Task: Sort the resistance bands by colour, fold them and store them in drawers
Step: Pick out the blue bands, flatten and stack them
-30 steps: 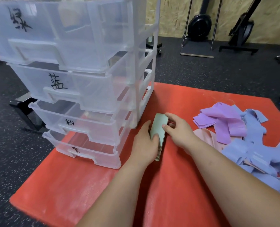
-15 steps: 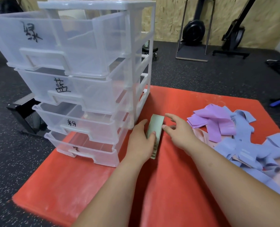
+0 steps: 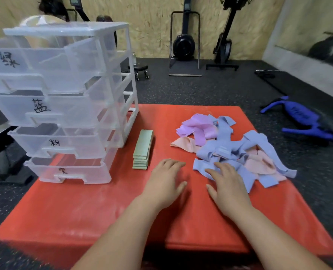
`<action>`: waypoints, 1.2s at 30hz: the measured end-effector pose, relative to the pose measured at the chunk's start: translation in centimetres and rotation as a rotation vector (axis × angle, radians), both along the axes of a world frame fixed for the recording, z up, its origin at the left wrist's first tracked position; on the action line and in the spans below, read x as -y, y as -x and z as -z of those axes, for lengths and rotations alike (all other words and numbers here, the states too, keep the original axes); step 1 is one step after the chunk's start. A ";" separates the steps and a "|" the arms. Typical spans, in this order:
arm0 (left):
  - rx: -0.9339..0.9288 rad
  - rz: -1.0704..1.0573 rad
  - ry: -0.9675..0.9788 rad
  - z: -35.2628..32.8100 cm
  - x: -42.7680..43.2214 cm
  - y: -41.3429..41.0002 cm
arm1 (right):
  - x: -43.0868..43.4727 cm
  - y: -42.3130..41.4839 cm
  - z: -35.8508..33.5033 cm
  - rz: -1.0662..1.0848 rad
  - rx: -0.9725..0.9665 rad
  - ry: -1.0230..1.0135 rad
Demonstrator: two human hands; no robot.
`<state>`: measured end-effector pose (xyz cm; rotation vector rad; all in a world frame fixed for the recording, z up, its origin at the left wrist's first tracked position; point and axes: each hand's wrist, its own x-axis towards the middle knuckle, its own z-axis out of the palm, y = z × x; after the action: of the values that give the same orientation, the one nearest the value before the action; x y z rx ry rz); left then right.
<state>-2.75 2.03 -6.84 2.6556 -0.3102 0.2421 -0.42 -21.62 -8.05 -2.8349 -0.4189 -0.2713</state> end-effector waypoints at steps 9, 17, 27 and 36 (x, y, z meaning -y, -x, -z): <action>-0.163 0.070 -0.074 -0.3 5.5 0.5 | 4.9 4.3 -0.7 0.189 -0.033 -0.006; -0.184 -0.019 -0.019 0.0 5.7 1.9 | 4.9 0.9 -2.0 0.271 0.006 -0.043; -0.083 -0.071 0.060 0.0 3.1 5.4 | 6.3 -1.4 -2.3 0.132 -0.176 -0.237; -0.007 -0.141 0.334 -2.8 4.9 6.0 | 7.2 3.4 -5.8 -0.118 -0.434 -0.292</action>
<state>-8.77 -2.88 -4.08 2.3481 -0.0712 0.3005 -3.78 -28.84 -2.27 -2.4755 -0.4094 0.2813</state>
